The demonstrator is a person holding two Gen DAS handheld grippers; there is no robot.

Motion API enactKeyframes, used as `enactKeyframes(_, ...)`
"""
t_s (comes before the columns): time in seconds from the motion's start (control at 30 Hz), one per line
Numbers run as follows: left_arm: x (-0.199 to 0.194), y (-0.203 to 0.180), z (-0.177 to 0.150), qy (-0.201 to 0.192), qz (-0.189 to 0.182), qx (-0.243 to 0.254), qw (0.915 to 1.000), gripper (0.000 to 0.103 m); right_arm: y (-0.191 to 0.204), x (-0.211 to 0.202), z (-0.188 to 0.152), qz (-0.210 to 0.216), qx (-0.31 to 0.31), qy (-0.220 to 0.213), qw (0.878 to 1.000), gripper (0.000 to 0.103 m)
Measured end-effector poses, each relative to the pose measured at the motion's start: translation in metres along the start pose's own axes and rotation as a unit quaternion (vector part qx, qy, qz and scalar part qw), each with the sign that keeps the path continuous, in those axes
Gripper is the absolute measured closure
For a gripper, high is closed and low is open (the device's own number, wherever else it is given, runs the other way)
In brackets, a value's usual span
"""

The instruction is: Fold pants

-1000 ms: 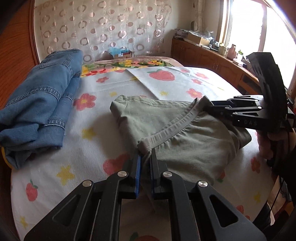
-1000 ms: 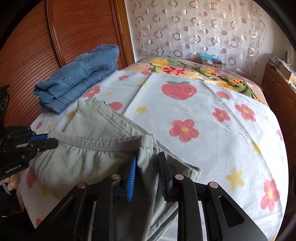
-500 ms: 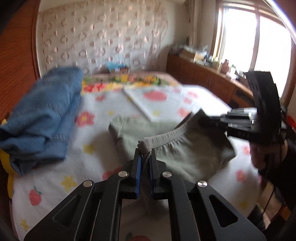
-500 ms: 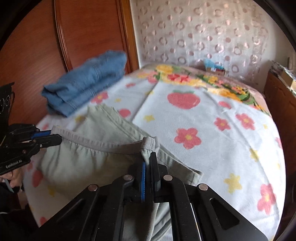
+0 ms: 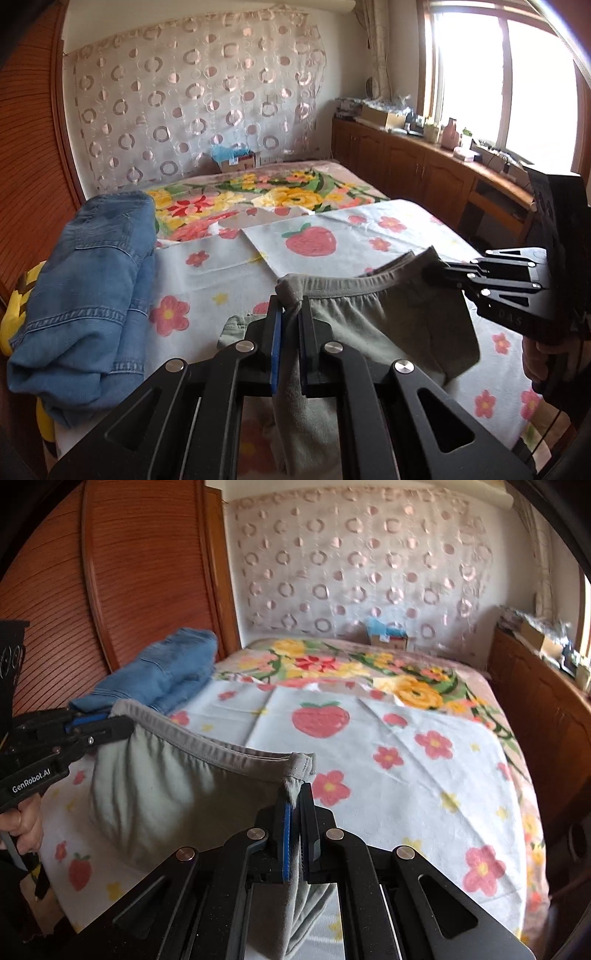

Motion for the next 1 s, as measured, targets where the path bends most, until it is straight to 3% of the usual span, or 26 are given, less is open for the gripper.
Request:
enactKeyframes(0.13,0.01,-0.001,-0.009,0.014,0.0,0.003,0.9999,0.094,-0.001,0.008,-0.002,0.003,0.016,0.01,1.0,0.099)
enactKeyframes(0.2,0.009,0.0,-0.013,0.017,0.001,0.0,0.9999,0.094,-0.004,0.008,0.0,0.0,0.016,0.014,1.0,0.093)
enactKeyframes(0.3,0.004,0.0,-0.016,0.014,0.004,0.0,0.9999,0.085,0.0,-0.001,-0.001,-0.003,0.008,0.01,1.0,0.089)
enactKeyframes(0.43,-0.003,0.0,-0.019,0.012,0.001,0.002,0.9999,0.057,0.003,-0.012,-0.004,-0.008,-0.001,-0.001,1.0,0.071)
enactKeyframes(0.5,-0.001,0.0,-0.022,0.025,-0.001,0.001,0.9997,0.05,0.005,-0.019,-0.009,-0.004,0.003,-0.005,1.0,0.068)
enactKeyframes(0.57,0.0,-0.001,-0.029,0.036,-0.011,-0.002,0.9993,0.034,0.006,-0.024,-0.016,0.001,0.004,-0.006,1.0,0.067)
enactKeyframes(1.0,-0.017,-0.008,-0.08,0.055,-0.026,-0.008,0.9981,0.031,0.005,-0.047,-0.061,0.014,0.018,0.028,0.999,0.066)
Point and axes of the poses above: each gripper's, at about its wrist camera, not at the fingertips, and x roughly the way its jaws point, y to its left, z to its top, the point moved 8 cm from there along x, roughly the way its jaws point, and after that the axes turned 12 degrees about z, right-handed, at the moved point
